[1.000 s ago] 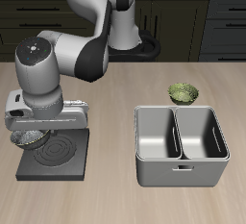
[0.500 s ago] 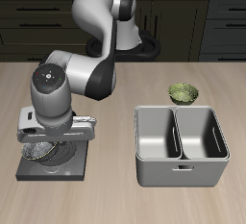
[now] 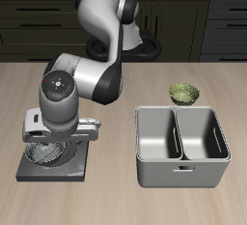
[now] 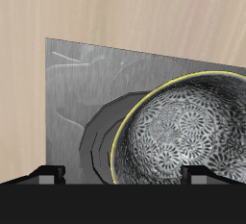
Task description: Place the black bowl on the flat stove
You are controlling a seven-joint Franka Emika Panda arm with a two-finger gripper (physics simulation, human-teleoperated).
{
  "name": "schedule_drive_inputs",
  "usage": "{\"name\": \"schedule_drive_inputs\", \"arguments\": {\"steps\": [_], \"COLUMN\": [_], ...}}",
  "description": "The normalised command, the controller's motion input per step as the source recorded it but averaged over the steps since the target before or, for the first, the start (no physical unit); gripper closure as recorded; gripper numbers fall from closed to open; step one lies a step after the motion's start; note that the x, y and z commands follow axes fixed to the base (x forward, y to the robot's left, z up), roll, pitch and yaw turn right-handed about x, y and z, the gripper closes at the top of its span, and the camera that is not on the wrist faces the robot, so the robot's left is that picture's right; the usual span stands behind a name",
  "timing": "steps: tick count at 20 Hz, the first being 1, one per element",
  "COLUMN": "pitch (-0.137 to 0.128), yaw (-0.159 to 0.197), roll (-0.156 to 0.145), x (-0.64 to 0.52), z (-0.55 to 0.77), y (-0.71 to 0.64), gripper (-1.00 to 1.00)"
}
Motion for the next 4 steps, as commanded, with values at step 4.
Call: {"name": "schedule_drive_inputs", "arguments": {"steps": [4], "pitch": [-0.082], "yaw": [-0.039], "roll": [0.049], "x": [-0.42], "z": [0.61], "y": [0.33], "gripper": [-1.00]}}
